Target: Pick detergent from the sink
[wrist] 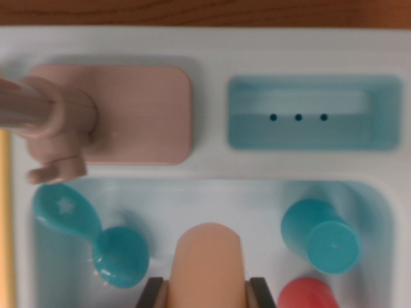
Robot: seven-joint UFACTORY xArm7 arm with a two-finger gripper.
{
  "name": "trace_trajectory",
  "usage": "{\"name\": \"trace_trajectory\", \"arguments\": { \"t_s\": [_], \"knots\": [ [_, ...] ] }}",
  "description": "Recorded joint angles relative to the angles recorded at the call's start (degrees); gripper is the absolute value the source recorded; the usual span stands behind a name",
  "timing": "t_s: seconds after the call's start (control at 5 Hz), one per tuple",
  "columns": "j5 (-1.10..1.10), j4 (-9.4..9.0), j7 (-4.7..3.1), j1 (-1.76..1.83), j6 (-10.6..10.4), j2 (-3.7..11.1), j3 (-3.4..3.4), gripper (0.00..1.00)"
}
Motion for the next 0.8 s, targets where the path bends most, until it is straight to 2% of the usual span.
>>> {"name": "trace_trajectory", "arguments": {
  "t_s": [0.2, 0.4, 0.6, 0.8],
  "knots": [
    [0.0, 0.0, 0.0, 0.0, 0.0, 0.0, 0.0, 1.0],
    [-0.09, 1.88, 0.09, 0.01, 2.59, -0.71, -0.01, 1.0],
    [-0.09, 1.88, 0.09, 0.01, 2.59, -0.71, -0.01, 1.0],
    [-0.19, 3.85, 0.18, 0.03, 5.31, -1.46, -0.02, 1.0]
  ]
}}
